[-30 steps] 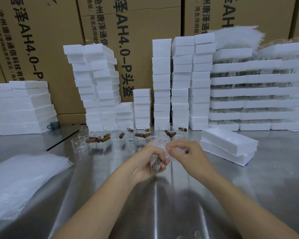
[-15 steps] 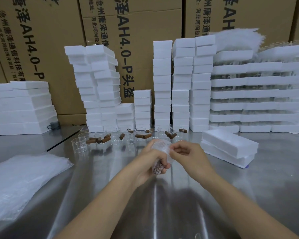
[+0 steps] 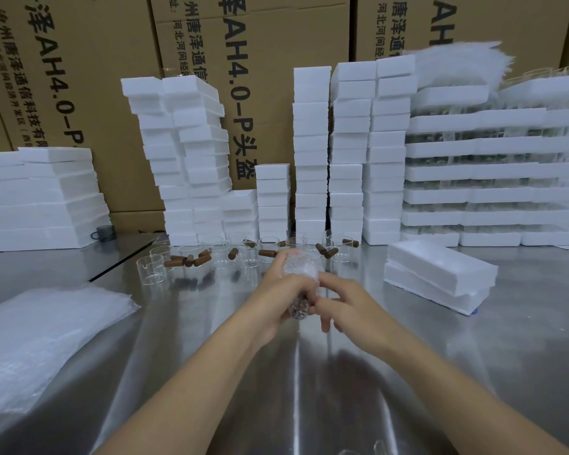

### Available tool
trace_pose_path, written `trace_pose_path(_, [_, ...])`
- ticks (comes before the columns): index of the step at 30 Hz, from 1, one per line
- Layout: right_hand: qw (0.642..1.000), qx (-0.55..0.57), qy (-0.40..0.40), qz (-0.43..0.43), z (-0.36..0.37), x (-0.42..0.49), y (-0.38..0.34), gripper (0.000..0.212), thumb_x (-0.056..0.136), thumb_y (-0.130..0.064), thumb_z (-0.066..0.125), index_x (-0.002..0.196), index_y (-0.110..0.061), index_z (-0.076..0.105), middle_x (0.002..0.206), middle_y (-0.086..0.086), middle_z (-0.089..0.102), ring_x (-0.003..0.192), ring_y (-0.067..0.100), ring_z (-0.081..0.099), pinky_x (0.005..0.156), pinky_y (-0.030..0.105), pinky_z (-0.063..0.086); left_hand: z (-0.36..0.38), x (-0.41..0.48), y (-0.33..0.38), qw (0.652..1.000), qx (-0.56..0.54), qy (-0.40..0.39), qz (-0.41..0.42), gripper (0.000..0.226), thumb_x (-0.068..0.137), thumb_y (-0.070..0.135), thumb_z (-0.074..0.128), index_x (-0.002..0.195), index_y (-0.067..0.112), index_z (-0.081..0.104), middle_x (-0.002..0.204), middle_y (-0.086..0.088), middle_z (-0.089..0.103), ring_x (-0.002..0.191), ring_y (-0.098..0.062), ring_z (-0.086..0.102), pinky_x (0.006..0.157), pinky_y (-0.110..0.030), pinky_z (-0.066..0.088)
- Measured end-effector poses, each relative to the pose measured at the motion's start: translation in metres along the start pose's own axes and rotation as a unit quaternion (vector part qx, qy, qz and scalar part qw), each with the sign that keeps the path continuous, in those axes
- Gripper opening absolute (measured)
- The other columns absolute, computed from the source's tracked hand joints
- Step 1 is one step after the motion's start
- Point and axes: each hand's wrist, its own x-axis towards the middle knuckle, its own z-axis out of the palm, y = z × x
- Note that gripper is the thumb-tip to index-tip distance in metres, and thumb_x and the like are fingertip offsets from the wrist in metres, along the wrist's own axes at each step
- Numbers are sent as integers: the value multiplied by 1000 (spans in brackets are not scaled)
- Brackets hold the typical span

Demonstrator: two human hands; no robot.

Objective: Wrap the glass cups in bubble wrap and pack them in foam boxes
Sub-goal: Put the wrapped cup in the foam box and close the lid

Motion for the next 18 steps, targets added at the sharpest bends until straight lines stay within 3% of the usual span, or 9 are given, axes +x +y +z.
trace_pose_path(3, [1000, -13, -10, 4, -3, 2, 6, 20, 89, -15, 60, 97, -29, 71, 94, -2, 72, 64, 14, 64, 62, 23, 44, 1, 2, -3, 1000, -5, -5, -7, 72, 54, -2, 66, 114, 38, 66, 90, -12, 74, 70, -28, 69, 62, -35, 53])
trace_pose_path(6, [992, -15, 125, 10, -16, 10, 16, 32, 86, -23, 64, 114, -38, 69, 115, -14, 70, 70, 14, 65, 66, 19, 49, 2, 1, -5, 998, -49, 7, -32, 71, 63, 2, 75, 120, 43, 64, 102, -13, 78, 83, -28, 73, 72, -39, 55])
trace_pose_path(9, [943, -172, 282, 21, -42, 11, 35, 44, 91, -15, 66, 131, -32, 62, 144, -10, 49, 82, 21, 62, 88, 35, 50, 0, 0, -3, 995, -62, 48, -65, 67, 72, 14, 90, 124, 48, 63, 116, -11, 70, 79, -23, 59, 59, -29, 47])
trace_pose_path(12, [884, -279, 373, 41, -64, 6, 49, 51, 91, -18, 65, 138, -31, 49, 161, -13, 21, 73, 27, 58, 74, 40, 51, -6, 2, -2, 989, -84, 78, -90, 64, 80, 15, 89, 126, 46, 58, 116, -9, 68, 69, -18, 46, 54, -26, 32])
trace_pose_path(15, [864, -310, 379, 121, -77, 4, 64, 59, 92, -20, 61, 146, -30, 39, 163, 1, 23, 96, 41, 61, 73, 40, 43, -10, 0, 0, 980, -136, 94, -109, 58, 84, 17, 88, 130, 39, 59, 113, -10, 68, 71, -17, 51, 52, -24, 34])
trace_pose_path(18, [862, -320, 353, 172, -81, 2, 70, 62, 92, -21, 58, 150, -27, 37, 152, 8, 38, 113, 39, 58, 75, 42, 41, -14, -1, 4, 964, -224, 90, -113, 55, 87, 22, 80, 138, 19, 62, 110, -13, 68, 75, -20, 60, 57, -25, 41])
